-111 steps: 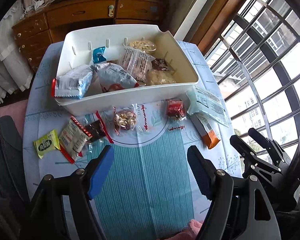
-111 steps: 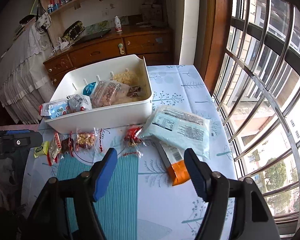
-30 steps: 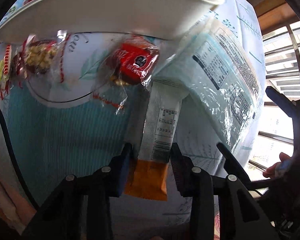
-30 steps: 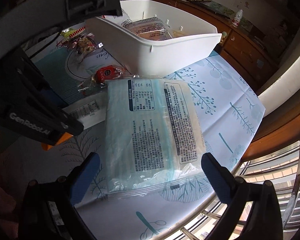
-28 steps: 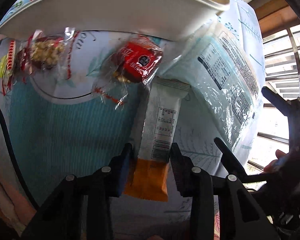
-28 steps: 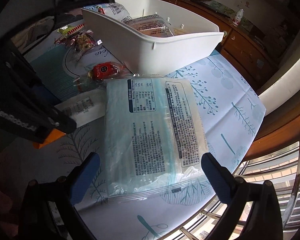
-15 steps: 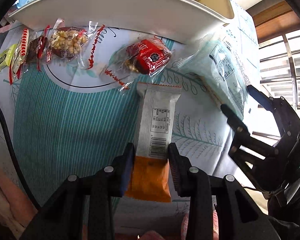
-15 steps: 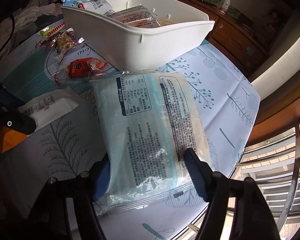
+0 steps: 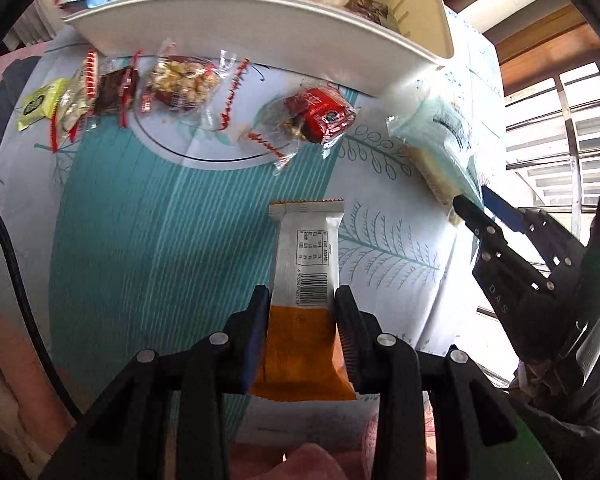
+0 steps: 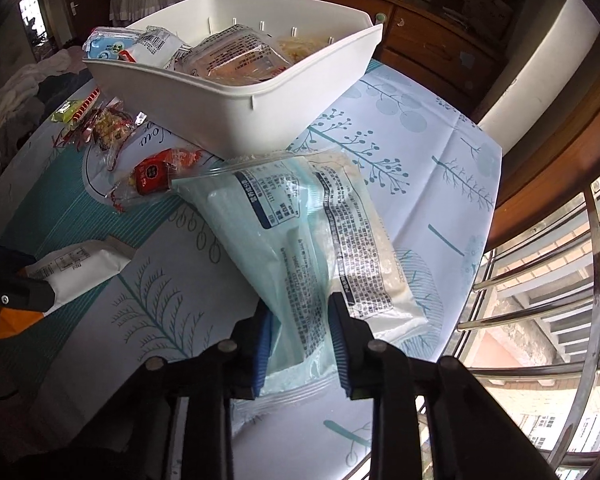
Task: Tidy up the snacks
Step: 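Lift the bar with left while right lifts the blue bag over the bin, then release the bar and the blue bag into the white bin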
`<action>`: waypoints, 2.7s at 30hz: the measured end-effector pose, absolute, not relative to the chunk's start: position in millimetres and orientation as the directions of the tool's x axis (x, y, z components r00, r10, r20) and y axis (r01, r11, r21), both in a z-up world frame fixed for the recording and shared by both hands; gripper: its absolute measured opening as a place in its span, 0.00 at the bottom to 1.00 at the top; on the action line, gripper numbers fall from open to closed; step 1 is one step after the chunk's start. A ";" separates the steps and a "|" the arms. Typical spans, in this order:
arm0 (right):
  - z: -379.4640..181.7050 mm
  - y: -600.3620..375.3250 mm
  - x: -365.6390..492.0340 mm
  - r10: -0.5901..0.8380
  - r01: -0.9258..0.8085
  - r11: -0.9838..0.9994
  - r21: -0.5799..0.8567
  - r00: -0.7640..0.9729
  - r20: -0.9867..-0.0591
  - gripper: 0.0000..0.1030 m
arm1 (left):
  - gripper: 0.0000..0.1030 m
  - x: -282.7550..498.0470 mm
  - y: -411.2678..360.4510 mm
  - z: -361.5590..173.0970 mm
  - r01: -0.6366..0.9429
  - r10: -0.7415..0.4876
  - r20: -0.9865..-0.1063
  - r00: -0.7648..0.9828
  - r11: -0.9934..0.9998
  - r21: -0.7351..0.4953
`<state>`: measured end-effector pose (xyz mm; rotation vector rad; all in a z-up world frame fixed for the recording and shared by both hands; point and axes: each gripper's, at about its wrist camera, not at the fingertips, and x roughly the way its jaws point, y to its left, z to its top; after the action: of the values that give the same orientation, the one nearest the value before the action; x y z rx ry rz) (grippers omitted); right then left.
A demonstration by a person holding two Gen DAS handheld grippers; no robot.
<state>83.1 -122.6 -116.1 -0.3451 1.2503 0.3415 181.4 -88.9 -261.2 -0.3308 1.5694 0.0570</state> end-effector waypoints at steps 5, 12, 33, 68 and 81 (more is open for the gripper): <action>-108.8 -124.2 77.5 0.084 -0.378 0.926 -0.012 0.237 -0.968 0.25 | 0.31 171.0 -80.5 -246.0 -0.266 -0.180 -0.984 0.004 0.948 -0.175; -87.5 -131.8 70.5 0.162 -0.311 0.946 0.093 0.203 -0.966 0.24 | 0.31 168.0 -71.1 -216.5 -0.259 -0.171 -0.985 0.007 0.951 -0.167; 20.9 -99.6 85.8 0.122 -0.183 0.982 0.046 0.433 -0.893 0.23 | 0.31 210.8 -42.0 -100.2 0.072 -0.235 -0.961 0.144 0.971 -0.227; -23.4 -3.6 200.6 0.089 0.014 0.993 0.114 0.528 -0.845 0.36 | 0.49 369.8 65.1 -126.6 0.162 -0.296 -0.848 0.440 0.955 -0.249; -14.9 0.0 192.2 0.061 0.056 0.993 0.106 0.526 -0.848 0.47 | 0.67 342.8 78.1 -125.3 0.155 -0.308 -0.856 0.415 0.951 -0.267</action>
<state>192.2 0.0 -14.9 0.1260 1.0178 0.0030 342.8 78.1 -125.3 -0.1544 1.1059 -0.2920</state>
